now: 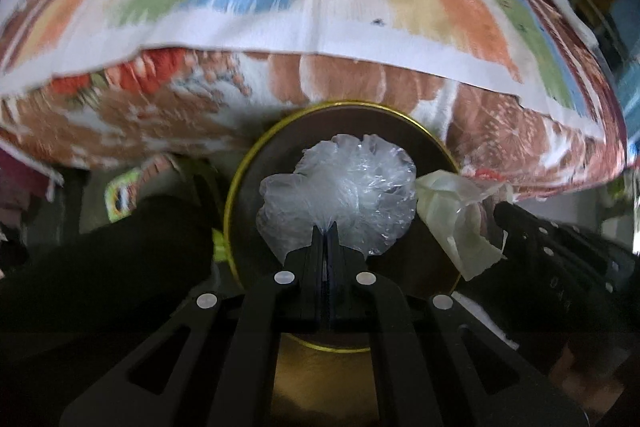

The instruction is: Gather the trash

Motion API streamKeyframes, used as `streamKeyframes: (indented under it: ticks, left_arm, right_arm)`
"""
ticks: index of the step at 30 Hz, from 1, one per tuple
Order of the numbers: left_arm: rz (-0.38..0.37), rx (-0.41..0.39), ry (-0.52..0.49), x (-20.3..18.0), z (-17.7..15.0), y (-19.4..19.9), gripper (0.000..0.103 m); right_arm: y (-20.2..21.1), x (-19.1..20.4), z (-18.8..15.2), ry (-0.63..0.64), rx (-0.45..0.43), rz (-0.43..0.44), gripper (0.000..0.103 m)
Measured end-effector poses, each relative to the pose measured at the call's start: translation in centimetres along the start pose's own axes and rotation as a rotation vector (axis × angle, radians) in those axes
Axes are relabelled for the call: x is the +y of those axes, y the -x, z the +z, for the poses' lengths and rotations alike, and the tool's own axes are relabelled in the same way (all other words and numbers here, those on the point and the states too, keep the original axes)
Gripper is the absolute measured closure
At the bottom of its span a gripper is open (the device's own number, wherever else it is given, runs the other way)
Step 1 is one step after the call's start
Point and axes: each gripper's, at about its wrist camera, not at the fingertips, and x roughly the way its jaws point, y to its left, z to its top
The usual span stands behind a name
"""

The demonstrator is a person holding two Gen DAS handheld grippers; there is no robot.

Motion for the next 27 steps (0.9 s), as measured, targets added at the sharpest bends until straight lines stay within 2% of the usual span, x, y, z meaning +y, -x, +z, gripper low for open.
streamKeyframes:
  ticks: [3, 4, 5, 6, 7, 9, 15, 17, 19, 23, 27]
  left_arm:
    - [-0.018, 0.043, 0.060, 0.5, 0.7, -1.7, 0.101]
    - [-0.042, 0.047, 0.082, 0.6, 1.0, -2.1, 0.091]
    - [-0.062, 0.045, 0.097, 0.7, 1.2, -2.2, 0.082]
    - [-0.063, 0.035, 0.108, 0.9, 1.2, -2.1, 0.058]
    - [-0.057, 0.008, 0.121, 1.2, 1.3, -1.5, 0.054]
    - [-0.063, -0.026, 0.123, 1.4, 1.2, -0.4, 0.054]
    - [-0.168, -0.075, 0.131, 2.2, 1.1, 2.8, 0.052]
    - [-0.187, -0.098, 0.131, 2.5, 1.3, 3.9, 0.047]
    - [-0.216, -0.141, 0.145, 2.9, 1.4, 5.1, 0.036]
    - [-0.199, -0.204, 0.114, 3.0, 1.6, 6.8, 0.033]
    - [-0.205, -0.240, 0.024, 1.9, 1.2, 8.2, 0.026]
  right_arm:
    - [-1.9, 0.0, 0.9, -0.036, 0.036, 0.030, 0.103]
    - [-2.4, -0.1, 1.0, -0.043, 0.045, 0.038, 0.098]
    - [-3.2, -0.1, 1.1, -0.053, 0.061, 0.046, 0.082]
    - [-3.7, -0.3, 1.2, -0.067, 0.066, 0.039, 0.072]
    - [-3.9, -0.4, 1.2, -0.074, 0.067, 0.029, 0.061]
    - [-3.8, -0.6, 1.1, -0.082, 0.067, 0.023, 0.061]
    - [-1.1, -0.1, 1.2, -0.056, 0.006, 0.052, 0.057]
    - [0.5, 0.1, 1.2, -0.049, -0.026, 0.092, 0.051]
    - [2.2, 0.4, 1.1, -0.025, -0.077, 0.091, 0.049]
    - [4.3, 0.4, 1.4, -0.002, -0.136, 0.077, 0.044]
    - [6.1, 0.2, 1.4, 0.007, -0.185, 0.100, 0.043]
